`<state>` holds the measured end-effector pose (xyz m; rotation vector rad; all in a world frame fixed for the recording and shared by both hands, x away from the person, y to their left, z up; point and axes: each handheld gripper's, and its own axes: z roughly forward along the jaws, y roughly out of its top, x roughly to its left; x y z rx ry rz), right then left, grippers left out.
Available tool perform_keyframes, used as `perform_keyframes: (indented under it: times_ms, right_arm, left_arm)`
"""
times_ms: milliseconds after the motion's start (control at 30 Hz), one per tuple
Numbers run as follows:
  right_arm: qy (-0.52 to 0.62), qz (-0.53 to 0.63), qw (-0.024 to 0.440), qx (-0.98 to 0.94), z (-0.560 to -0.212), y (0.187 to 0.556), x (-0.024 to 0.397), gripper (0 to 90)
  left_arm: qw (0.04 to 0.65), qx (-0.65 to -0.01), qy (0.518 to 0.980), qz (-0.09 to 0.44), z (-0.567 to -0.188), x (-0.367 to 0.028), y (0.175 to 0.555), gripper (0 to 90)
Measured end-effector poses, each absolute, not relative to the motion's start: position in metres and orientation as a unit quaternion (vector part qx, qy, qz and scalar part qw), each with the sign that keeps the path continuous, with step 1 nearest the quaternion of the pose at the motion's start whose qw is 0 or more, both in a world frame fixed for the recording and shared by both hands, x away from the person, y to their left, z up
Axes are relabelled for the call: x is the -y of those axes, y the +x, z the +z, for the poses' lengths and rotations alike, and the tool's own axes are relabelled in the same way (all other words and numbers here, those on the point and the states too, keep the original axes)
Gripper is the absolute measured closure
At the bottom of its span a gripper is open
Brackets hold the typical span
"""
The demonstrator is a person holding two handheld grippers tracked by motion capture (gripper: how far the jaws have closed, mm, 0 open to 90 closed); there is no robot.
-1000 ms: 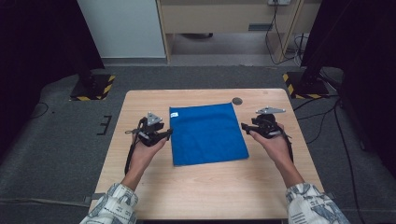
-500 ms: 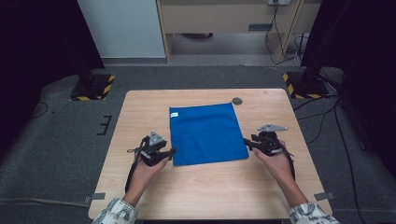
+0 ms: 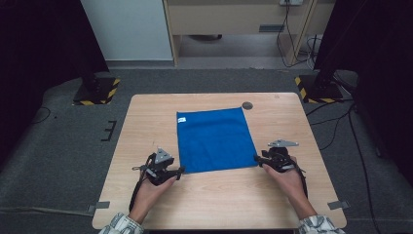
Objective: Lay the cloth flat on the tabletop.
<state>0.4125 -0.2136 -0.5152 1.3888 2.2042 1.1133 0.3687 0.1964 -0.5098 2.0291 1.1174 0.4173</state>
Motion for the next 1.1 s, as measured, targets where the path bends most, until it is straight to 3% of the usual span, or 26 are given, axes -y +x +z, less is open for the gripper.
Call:
perform_keyframes:
  times_ms: [167,433,733,967,1100]
  right_arm:
    - [0.485,0.382,0.148,-0.773,-0.519,0.412,0.211,52.8]
    - [0.490,0.374,0.140,-0.775,-0.524,0.414,0.209,43.4]
    - [0.482,0.364,0.137,-0.785,-0.528,0.414,0.200,39.8]
    - [0.475,0.361,0.147,-0.789,-0.529,0.413,0.197,42.1]
    - [0.470,0.357,0.156,-0.792,-0.529,0.413,0.196,52.6]
  left_arm:
    - [0.376,-0.438,0.800,0.165,-0.515,-0.192,0.371,37.4]
    - [0.371,-0.440,0.804,0.151,-0.521,-0.187,0.373,28.7]
    - [0.359,-0.433,0.814,0.145,-0.525,-0.184,0.375,27.6]
    - [0.355,-0.431,0.817,0.145,-0.528,-0.182,0.376,29.3]
    - [0.354,-0.429,0.818,0.148,-0.528,-0.183,0.377,30.4]
